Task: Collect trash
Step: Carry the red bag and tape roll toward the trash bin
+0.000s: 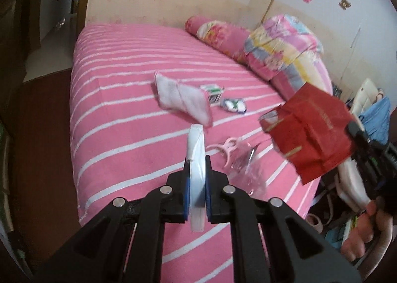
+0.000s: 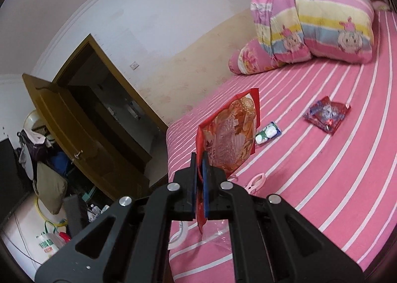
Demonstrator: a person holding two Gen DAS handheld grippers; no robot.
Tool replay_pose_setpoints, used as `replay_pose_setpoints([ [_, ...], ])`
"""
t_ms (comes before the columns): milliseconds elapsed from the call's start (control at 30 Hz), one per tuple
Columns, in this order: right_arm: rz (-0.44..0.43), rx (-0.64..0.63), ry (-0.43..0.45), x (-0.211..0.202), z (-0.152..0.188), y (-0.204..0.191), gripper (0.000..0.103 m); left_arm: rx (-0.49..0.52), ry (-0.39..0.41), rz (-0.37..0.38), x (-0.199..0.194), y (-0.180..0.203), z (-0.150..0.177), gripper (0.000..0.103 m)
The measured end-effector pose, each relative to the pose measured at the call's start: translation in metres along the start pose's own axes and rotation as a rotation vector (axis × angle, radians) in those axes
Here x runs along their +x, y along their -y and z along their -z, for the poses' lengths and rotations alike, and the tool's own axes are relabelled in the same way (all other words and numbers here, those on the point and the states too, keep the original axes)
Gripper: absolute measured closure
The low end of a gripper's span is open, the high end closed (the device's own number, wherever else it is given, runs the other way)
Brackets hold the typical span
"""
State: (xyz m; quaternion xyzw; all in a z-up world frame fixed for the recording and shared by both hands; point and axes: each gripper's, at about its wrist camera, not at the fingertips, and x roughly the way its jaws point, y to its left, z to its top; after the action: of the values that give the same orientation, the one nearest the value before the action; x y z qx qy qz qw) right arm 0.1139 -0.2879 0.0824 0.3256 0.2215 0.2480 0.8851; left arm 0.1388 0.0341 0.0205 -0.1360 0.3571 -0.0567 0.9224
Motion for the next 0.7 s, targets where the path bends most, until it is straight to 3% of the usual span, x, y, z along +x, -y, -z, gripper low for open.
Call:
replay_pose_setpoints([
  [267,-0.002,-0.056,0.053,-0.025,-0.013,-0.023,0.099,0.002,0.085,0.045,-0.047,0.019,-0.012,0.094],
  [467,-0.021,-0.116,0.074,-0.031,-0.031,-0.041,0.099,0.017,0.115,0.081,-0.073,0.036,-0.017,0.094],
  [700,-0.022,-0.124,0.072,-0.059,-0.028,-0.049,0.099,0.017,0.122,0.157,-0.091,0.058,-0.019,0.094],
])
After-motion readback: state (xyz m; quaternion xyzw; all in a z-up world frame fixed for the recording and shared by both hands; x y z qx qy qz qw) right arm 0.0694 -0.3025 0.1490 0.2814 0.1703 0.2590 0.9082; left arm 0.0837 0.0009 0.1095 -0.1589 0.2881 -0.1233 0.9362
